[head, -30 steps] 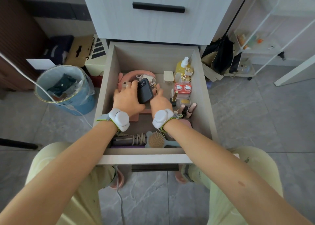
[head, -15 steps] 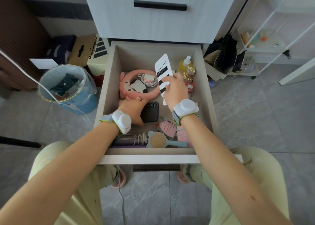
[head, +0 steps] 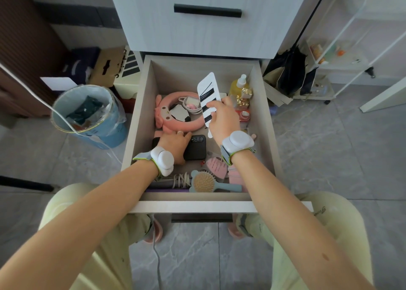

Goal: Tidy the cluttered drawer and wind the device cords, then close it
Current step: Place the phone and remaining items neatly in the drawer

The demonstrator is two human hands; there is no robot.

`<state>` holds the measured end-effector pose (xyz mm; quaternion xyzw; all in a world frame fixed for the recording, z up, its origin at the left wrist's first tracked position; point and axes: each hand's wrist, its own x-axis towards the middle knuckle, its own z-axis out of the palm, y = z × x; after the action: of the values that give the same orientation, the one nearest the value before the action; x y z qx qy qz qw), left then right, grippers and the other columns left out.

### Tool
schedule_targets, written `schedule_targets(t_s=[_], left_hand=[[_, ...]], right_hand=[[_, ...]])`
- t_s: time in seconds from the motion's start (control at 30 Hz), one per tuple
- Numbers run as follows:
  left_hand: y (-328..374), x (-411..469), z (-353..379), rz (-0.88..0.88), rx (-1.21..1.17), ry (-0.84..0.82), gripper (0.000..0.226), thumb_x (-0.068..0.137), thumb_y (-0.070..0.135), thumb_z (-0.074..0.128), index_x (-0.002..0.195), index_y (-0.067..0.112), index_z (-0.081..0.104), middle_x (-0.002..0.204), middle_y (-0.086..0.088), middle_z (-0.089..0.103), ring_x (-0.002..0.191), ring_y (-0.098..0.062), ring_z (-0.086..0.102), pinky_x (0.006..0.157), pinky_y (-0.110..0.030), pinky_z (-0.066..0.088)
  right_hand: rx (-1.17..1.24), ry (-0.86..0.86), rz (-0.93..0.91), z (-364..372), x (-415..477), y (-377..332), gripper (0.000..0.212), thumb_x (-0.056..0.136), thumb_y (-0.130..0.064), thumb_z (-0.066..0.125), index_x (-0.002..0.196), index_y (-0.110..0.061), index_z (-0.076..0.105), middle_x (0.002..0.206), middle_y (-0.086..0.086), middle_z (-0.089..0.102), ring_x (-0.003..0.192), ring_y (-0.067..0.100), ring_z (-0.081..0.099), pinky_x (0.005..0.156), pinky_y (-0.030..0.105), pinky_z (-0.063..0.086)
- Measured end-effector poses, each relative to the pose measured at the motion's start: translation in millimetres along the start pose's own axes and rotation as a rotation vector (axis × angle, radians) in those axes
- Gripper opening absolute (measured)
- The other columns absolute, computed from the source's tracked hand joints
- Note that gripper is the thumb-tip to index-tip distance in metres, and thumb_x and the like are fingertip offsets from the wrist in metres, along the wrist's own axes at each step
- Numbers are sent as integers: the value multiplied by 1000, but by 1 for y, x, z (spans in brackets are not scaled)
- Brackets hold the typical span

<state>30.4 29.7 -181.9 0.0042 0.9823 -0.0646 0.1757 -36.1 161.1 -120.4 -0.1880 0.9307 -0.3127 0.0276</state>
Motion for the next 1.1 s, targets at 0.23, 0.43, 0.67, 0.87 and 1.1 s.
schedule_targets(t_s=[0.23, 0.43, 0.67, 0.87, 1.1], left_hand=[[2, 5, 3, -23, 31, 26, 75, 81, 31, 61, 143, 15, 22, 123, -12, 51, 107, -29, 55, 80, -34, 42], [1, 8, 6, -51, -11, 43, 78, 80, 30, 62, 145, 19, 20, 129, -11, 48, 115, -28, 51, 86, -36, 39], [2, 7, 9, -48, 1, 55, 81, 84, 27, 58, 150, 17, 11, 136, -12, 45, 119, -28, 48, 89, -37, 39], [0, 8, 6, -26, 7, 43, 67, 84, 20, 60, 143, 14, 30, 132, -7, 50, 119, -26, 51, 91, -35, 41], [4, 6, 5, -66, -78, 8, 59, 87, 8, 56, 141, 10, 33, 133, -11, 43, 119, -29, 46, 75, -38, 47]], right_hand=[[-6, -3, -18, 3, 0, 0, 38, 86, 4, 48, 119, -10, 60, 122, 9, 49, 99, 27, 59, 83, 29, 44], [-15, -20, -36, 4, 0, 1, 38, 87, 4, 48, 120, -11, 60, 122, 9, 49, 101, 25, 59, 82, 21, 39], [-22, -34, -46, 5, 1, 2, 37, 88, 4, 48, 120, -11, 60, 122, 8, 48, 101, 23, 58, 77, 19, 38], [-30, -29, -43, 5, 1, 2, 37, 88, 2, 50, 121, -11, 60, 123, 8, 47, 103, 23, 58, 77, 20, 38], [-20, -32, -32, 7, 2, 4, 37, 88, 3, 48, 119, -11, 60, 123, 9, 47, 102, 25, 58, 79, 24, 41]])
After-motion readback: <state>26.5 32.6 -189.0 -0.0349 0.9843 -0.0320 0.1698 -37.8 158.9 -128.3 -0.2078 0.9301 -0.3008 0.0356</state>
